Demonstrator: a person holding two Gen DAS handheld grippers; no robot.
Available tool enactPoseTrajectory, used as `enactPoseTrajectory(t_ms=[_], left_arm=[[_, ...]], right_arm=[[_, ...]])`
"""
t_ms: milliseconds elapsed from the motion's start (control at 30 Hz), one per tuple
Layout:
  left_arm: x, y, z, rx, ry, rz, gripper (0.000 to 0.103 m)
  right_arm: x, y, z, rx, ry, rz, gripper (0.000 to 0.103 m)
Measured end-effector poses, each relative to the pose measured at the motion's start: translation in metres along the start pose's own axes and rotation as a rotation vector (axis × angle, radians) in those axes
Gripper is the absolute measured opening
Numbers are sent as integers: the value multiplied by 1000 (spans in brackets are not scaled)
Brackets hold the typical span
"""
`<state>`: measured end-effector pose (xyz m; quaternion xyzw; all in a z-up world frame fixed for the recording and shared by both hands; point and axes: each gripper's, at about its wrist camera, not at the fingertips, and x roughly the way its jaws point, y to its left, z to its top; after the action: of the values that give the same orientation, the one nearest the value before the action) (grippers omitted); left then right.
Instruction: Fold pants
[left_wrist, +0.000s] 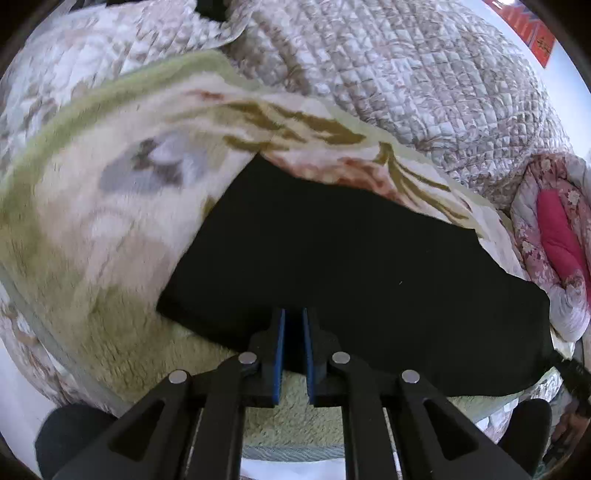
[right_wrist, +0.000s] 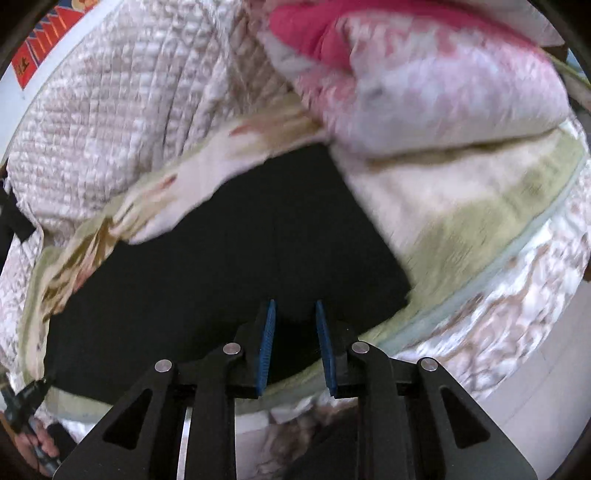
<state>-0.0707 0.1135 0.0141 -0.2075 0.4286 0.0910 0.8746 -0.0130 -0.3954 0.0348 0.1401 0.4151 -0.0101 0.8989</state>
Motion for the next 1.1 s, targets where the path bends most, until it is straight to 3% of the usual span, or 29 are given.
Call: enactPoseTrajectory(t_ms=[167, 333, 400, 467, 533, 633, 767, 1100], left_arm=[[-1, -22, 20, 35, -44, -39, 11], [13, -44, 28, 88, -38, -61, 11], [19, -46, 26, 98, -26, -62, 11], [29, -44, 24, 100, -2, -45, 11], [37, -39, 20, 90, 19, -37, 11], [35, -31, 17, 87, 4, -36, 11], [29, -30, 17, 95, -6, -9, 12], [9, -76, -8, 212, -7, -29, 12]], right_arm=[[21, 15, 34, -52, -16, 61, 23], [51, 33, 70, -129, -32, 68, 23], [68, 35, 82, -155, -41, 33, 23], [87, 25, 87, -133, -10, -44, 23], [93, 8, 88, -52, -11, -1, 28], [83, 4, 83, -39, -32, -13, 40], [54, 20, 68, -80, -46, 3, 40], [20, 136, -31, -415, 6, 205, 44]])
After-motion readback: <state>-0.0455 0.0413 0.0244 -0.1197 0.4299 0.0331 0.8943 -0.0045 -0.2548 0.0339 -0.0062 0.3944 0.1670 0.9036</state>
